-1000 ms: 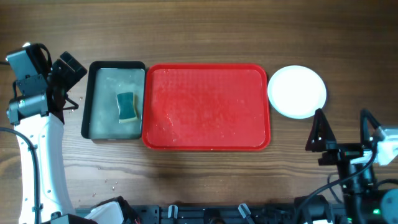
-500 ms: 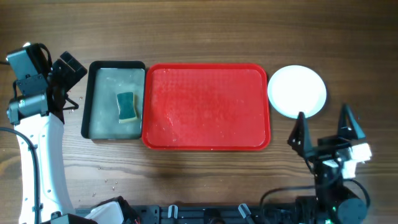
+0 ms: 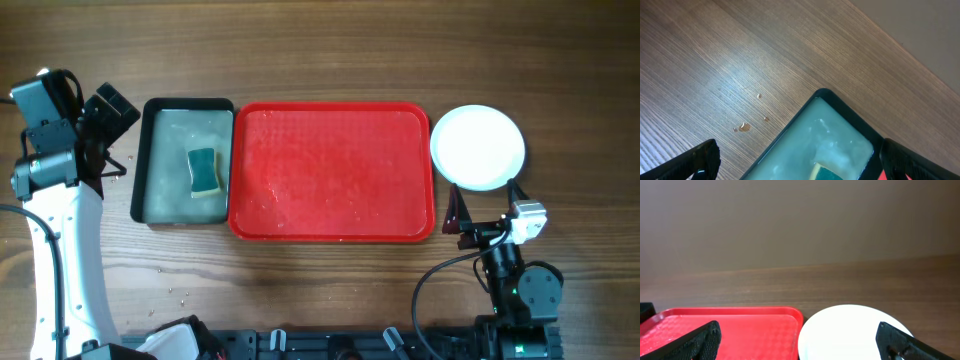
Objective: Clean dirty plates on tray and stack at the side
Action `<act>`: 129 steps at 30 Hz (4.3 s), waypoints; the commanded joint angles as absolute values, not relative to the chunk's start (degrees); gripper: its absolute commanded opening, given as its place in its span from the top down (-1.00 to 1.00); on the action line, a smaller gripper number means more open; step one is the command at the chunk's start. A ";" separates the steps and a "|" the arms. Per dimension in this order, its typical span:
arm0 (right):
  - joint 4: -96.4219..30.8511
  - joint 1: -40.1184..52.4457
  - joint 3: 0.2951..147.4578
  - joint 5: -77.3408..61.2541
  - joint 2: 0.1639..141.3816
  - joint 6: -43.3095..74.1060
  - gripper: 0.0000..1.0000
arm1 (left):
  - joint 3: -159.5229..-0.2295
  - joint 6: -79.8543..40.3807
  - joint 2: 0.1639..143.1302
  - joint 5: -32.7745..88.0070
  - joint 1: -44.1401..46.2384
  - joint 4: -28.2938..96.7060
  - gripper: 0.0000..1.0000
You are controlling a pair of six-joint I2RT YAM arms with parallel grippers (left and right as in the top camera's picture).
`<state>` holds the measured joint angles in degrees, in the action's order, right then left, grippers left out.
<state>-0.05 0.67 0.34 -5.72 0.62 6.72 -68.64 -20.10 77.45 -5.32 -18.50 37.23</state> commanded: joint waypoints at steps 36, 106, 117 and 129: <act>0.16 0.89 0.30 -4.71 0.21 5.10 -0.99 | -68.14 -20.62 47.97 -5.65 -4.43 39.24 -1.00; 0.16 0.89 0.30 -4.69 0.27 5.08 -0.99 | -0.32 7.07 0.21 6.61 -4.60 3.95 -1.00; 0.16 0.89 0.30 -4.71 0.27 5.08 -0.99 | -0.32 7.09 0.27 6.57 -4.60 3.90 -1.00; 0.16 0.89 0.30 -4.71 0.27 5.08 -1.00 | -0.32 7.09 0.27 6.59 -4.60 3.90 -1.00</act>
<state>-0.03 0.67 0.36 -5.50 0.51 5.89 -0.49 6.00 0.51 4.86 -4.86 3.64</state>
